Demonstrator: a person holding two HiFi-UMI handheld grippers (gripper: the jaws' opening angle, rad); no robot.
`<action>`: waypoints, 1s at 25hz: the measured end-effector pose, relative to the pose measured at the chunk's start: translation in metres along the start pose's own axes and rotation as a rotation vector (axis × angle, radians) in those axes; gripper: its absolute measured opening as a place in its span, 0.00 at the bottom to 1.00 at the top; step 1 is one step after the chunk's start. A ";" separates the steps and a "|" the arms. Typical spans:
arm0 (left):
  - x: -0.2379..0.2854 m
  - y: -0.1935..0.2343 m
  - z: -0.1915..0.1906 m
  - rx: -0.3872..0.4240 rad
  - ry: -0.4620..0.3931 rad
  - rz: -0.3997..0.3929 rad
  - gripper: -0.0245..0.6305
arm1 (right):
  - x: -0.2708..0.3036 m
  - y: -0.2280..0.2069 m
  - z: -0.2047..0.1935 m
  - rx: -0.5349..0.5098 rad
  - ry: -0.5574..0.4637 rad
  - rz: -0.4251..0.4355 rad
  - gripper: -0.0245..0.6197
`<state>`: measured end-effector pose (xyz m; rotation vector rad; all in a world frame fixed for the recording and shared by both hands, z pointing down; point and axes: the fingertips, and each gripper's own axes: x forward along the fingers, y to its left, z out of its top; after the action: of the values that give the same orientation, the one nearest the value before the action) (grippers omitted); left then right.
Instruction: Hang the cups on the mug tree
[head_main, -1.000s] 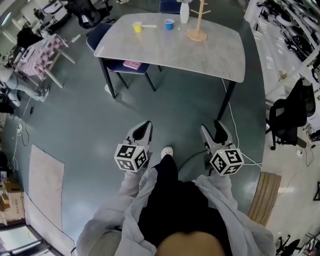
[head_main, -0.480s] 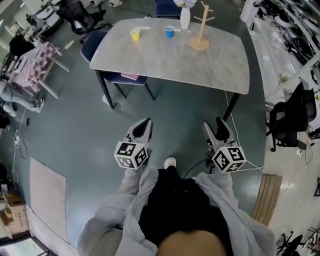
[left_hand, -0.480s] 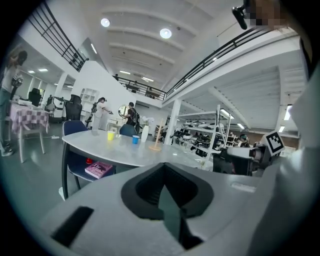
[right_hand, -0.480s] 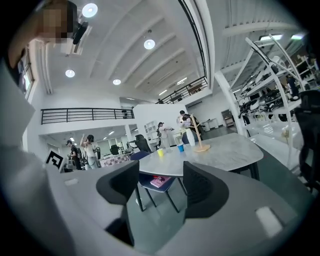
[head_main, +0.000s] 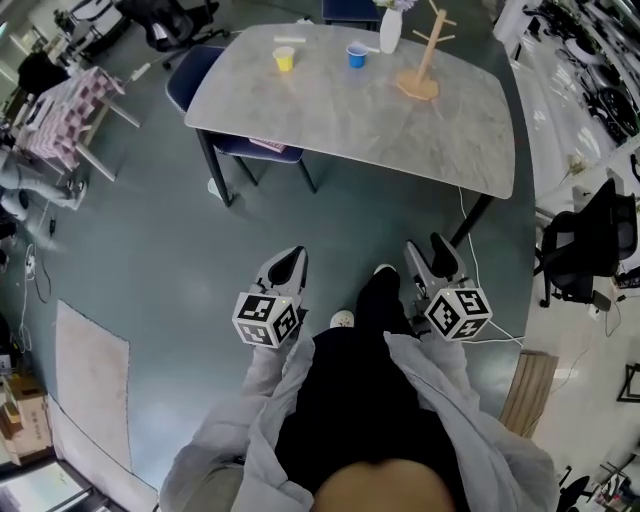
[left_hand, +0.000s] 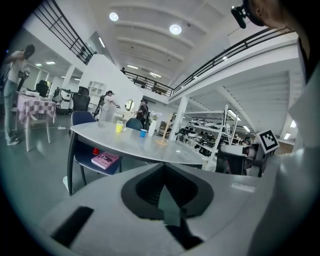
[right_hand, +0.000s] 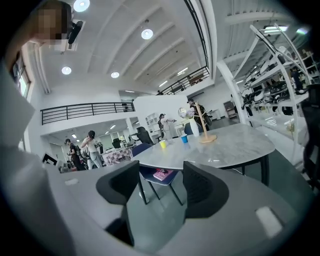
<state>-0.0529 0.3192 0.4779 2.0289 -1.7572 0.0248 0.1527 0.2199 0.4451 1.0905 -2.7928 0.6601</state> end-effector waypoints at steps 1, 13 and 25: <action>0.001 0.003 0.000 -0.006 -0.001 0.009 0.04 | 0.006 0.000 -0.001 -0.006 0.010 0.007 0.45; 0.056 0.057 0.046 -0.007 -0.037 0.106 0.04 | 0.110 -0.016 0.027 -0.051 0.039 0.106 0.45; 0.187 0.095 0.132 0.032 -0.080 0.097 0.04 | 0.224 -0.090 0.110 -0.073 -0.001 0.117 0.45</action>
<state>-0.1443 0.0912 0.4470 1.9909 -1.9149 0.0024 0.0545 -0.0260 0.4274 0.9216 -2.8741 0.5630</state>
